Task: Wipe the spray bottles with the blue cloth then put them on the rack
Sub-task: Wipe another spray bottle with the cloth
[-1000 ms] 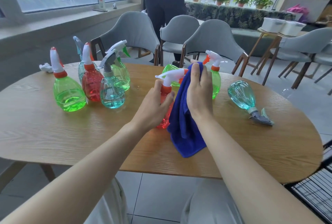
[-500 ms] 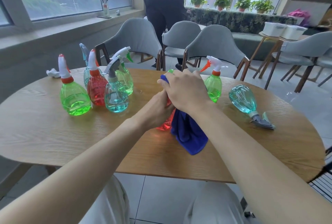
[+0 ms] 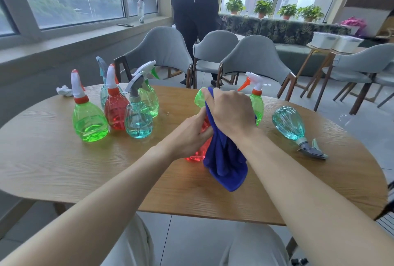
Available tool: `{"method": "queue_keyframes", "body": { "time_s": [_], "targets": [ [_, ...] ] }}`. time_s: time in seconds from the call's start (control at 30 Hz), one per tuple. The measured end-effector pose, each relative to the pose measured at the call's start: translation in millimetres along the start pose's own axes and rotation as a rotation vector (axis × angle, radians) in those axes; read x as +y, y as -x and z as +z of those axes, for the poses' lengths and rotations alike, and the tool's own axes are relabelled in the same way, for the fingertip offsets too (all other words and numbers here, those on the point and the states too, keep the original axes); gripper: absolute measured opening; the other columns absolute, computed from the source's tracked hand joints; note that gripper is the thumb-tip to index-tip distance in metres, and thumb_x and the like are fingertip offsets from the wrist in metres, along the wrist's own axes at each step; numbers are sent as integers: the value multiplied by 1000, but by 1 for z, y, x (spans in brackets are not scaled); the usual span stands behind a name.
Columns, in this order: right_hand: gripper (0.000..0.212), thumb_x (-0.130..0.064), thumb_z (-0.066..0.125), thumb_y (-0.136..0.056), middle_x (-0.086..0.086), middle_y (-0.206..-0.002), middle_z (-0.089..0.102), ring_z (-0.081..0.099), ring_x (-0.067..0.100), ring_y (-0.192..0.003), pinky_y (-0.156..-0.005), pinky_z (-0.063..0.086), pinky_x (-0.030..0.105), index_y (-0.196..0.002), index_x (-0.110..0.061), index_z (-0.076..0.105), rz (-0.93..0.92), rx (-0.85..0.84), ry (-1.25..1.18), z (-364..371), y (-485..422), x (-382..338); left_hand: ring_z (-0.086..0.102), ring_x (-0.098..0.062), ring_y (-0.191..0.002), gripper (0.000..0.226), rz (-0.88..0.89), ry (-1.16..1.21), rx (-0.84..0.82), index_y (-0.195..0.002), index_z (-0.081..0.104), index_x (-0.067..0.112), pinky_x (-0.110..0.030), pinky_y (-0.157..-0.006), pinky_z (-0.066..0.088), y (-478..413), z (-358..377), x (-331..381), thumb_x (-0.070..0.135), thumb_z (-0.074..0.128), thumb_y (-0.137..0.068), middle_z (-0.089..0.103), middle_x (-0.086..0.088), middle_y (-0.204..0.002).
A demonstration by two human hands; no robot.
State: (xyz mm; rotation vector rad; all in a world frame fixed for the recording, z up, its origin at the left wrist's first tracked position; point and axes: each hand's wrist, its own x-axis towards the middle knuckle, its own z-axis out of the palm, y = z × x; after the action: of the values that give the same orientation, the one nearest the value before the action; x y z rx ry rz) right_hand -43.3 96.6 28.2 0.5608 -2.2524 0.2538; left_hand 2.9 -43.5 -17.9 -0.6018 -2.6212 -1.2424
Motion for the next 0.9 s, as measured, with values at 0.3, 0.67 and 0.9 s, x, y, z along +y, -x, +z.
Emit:
{"method": "queue_keyframes", "body": {
  "time_s": [0.3, 0.67, 0.9],
  "targets": [
    [45, -38, 54, -109, -8, -53, 36, 40, 25, -52, -58, 27, 33, -72, -15, 43, 191, 134, -280, 0, 12, 3, 60, -23, -74, 14, -13, 67, 38, -115, 49, 23, -41, -72, 50, 5, 1, -5, 36, 53, -111, 70, -2, -89],
    [54, -48, 28, -114, 11, -83, 70, 68, 35, -82, -65, 40, 38, -102, -9, 64, 387, 28, -447, -7, 23, -12, 49, -12, -60, 19, -107, 224, 155, -100, 42, 24, -28, -59, 42, 23, 0, -9, 34, 54, -111, 58, 8, -69],
    [58, -50, 29, -114, -3, -66, 50, 52, 19, -66, -70, 38, 37, -77, -13, 55, 769, -148, -828, -5, 41, -13, 60, -10, -69, 20, -202, 205, 333, -114, 47, 20, -33, -72, 50, 26, -4, -17, 37, 58, -109, 67, 1, -88]
  ]
}}
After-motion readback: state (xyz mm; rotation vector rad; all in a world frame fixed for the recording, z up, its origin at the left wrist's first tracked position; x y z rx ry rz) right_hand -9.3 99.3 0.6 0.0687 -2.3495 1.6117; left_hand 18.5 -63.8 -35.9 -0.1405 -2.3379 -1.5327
